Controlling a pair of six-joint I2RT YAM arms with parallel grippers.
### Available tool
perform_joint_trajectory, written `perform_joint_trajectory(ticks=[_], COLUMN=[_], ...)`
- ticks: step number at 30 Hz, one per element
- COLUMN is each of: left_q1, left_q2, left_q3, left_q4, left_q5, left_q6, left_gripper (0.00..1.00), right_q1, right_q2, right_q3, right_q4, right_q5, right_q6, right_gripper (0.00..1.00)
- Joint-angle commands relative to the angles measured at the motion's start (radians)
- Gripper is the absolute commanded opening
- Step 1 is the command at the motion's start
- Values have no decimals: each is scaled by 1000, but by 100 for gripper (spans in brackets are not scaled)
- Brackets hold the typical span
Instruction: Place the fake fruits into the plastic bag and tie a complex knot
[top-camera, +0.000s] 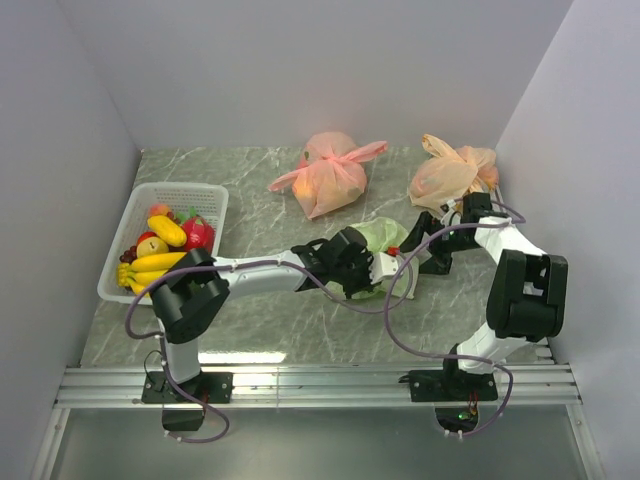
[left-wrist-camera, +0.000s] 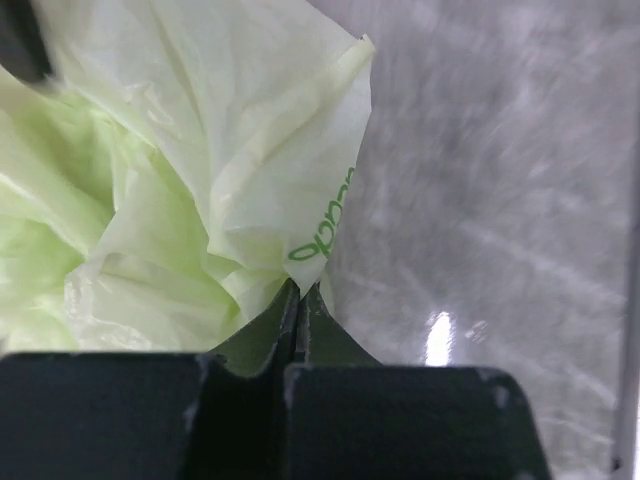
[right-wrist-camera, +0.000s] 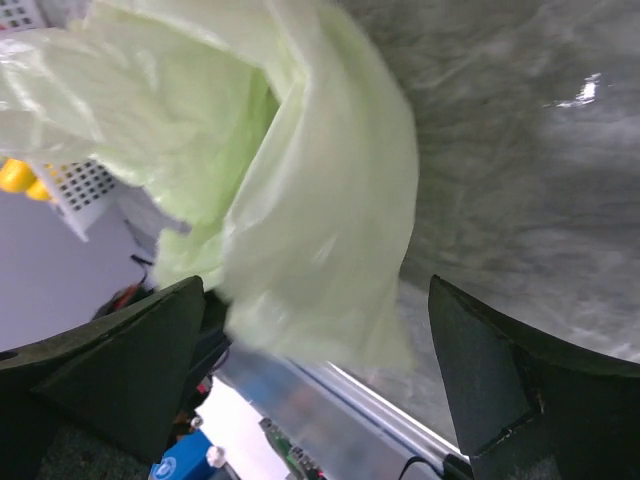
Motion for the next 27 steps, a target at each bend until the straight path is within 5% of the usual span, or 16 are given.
perform_joint_trajectory(ticks=[1, 4, 8, 11, 15, 20, 24, 25, 27], left_q1=[-3, -3, 21, 130, 297, 343, 345, 345, 345], left_q2=[-76, -73, -84, -194, -345, -371, -310, -291, -273], left_q3=[5, 9, 82, 91, 90, 81, 72, 65, 50], left_q4=[86, 127, 46, -57, -124, -177, -201, -188, -169], left_q5=[108, 150, 146, 207, 231, 50, 66, 84, 95], left_q6=[-106, -183, -290, -338, -335, -203, -180, -177, -186], left_gripper=[0, 0, 15, 41, 69, 78, 84, 99, 99], right_q1=[18, 72, 90, 83, 86, 113, 138, 142, 152], right_q2=[23, 49, 88, 100, 103, 80, 54, 31, 8], right_q3=[-13, -27, 22, 91, 151, 168, 169, 165, 157], right_q4=[21, 65, 36, -66, -133, -142, -177, -180, -189], right_q5=[37, -3, -82, -82, -103, -146, -189, -203, -220], right_q6=[-26, -15, -149, -333, -445, -505, -564, -574, -601], right_gripper=[100, 98, 39, 0, 0, 0, 0, 0, 0])
